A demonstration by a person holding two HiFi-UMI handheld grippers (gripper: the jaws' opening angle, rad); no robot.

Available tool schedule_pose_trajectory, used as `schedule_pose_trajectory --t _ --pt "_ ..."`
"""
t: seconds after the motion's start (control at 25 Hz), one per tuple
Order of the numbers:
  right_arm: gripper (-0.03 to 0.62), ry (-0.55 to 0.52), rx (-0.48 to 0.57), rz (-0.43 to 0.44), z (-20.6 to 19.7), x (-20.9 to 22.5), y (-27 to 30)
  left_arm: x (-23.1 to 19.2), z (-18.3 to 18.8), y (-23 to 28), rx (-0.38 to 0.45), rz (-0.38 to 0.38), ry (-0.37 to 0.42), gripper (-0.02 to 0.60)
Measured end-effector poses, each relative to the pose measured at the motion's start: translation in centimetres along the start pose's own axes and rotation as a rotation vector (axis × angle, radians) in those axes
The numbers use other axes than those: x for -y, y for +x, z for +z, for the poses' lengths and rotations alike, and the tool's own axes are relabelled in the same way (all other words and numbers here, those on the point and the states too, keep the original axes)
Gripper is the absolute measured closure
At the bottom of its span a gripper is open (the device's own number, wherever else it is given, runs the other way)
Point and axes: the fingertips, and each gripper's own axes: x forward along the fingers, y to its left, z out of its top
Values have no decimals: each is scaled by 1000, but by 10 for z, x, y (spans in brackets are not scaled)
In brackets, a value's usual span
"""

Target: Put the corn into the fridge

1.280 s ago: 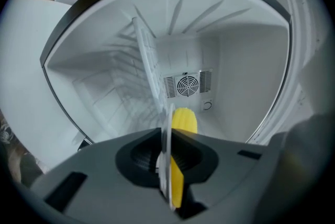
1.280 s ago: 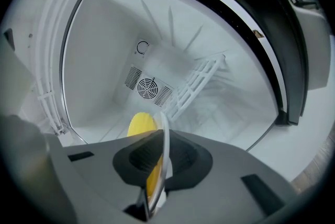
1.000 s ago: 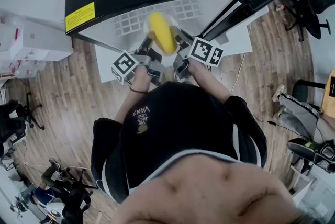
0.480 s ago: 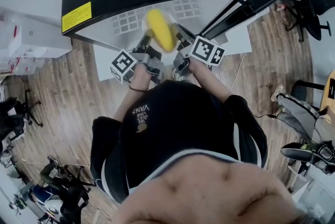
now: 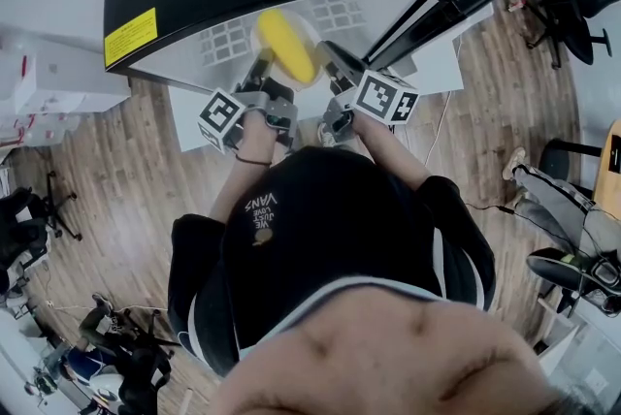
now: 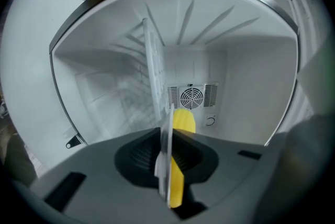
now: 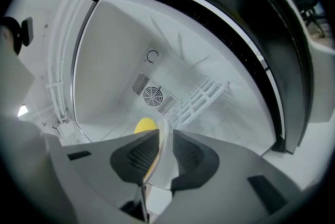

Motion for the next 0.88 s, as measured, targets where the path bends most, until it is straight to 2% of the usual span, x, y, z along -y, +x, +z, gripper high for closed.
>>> schedule_pose_trajectory --t 0.24,0.44,0.6,0.88 --pt "501 -50 1 10 -5 -7 -6 0 4 1 6 -2 -2 540" --pt "423 -137 13 43 -7 -20 -12 1 5 2 3 -3 -8 540" --pt "386 -236 32 58 -6 -29 -19 2 7 2 4 -4 -14 540" --pt "365 -451 -8 46 -21 -37 -29 3 8 2 1 -8 -19 540"
